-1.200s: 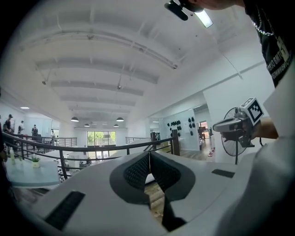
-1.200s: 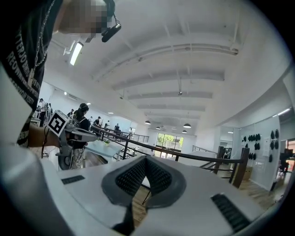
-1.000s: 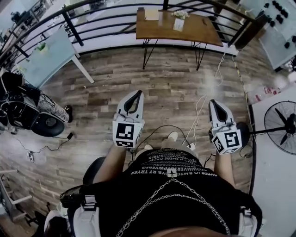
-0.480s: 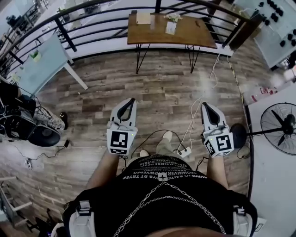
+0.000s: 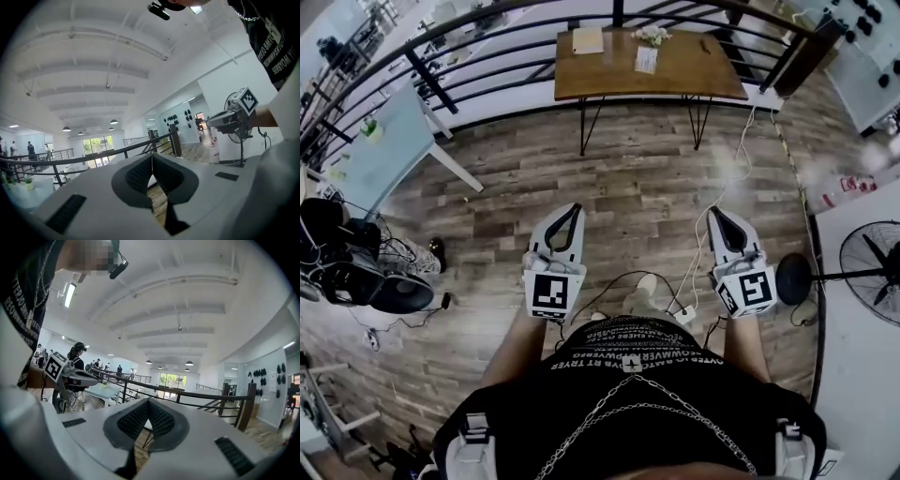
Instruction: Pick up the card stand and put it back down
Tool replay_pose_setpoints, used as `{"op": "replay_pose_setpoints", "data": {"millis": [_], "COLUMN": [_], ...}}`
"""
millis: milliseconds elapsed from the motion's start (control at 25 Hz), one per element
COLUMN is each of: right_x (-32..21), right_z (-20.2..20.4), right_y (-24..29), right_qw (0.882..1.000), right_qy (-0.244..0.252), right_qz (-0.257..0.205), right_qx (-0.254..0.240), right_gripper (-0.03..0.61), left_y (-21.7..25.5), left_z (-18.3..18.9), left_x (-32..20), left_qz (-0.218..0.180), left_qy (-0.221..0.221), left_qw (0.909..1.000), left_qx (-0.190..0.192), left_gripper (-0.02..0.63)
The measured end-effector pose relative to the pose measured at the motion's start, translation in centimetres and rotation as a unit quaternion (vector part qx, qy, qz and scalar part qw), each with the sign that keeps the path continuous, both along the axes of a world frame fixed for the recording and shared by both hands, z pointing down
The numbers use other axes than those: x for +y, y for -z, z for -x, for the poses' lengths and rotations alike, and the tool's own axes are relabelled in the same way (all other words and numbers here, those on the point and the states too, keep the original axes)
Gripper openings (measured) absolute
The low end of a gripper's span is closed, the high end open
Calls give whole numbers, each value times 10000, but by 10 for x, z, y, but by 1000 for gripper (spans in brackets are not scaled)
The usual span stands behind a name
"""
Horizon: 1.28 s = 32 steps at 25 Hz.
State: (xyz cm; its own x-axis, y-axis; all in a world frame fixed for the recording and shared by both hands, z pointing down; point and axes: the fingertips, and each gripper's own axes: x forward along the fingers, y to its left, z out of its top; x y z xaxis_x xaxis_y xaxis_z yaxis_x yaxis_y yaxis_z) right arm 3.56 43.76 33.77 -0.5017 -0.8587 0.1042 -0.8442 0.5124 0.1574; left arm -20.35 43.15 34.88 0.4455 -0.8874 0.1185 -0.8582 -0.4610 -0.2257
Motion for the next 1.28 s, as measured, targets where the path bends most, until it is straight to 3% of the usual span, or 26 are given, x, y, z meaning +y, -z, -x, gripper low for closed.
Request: {"op": "replay_pose_setpoints", "data": {"millis": [320,880,1280], "right_x": [-53,-135,-169], "right_z": [-48,-104,-131], "right_y": [4,-11,-29], "right_qw": [9999,9990,9976], "right_qy": [-77,392,453], "right_qz": [-77,158,338], "right_qx": [-119,-173,-406], "right_gripper": [11,11,11], "left_y": [6,17,10], "left_z": [-43,-126,-134], "left_x": [-67,-152,-170], "left_qz": [170,131,215], "left_qy": [14,85,340], "left_qw": [9996,9998,9992], "left_qx": [204,139,25], "left_gripper": [29,29,29]}}
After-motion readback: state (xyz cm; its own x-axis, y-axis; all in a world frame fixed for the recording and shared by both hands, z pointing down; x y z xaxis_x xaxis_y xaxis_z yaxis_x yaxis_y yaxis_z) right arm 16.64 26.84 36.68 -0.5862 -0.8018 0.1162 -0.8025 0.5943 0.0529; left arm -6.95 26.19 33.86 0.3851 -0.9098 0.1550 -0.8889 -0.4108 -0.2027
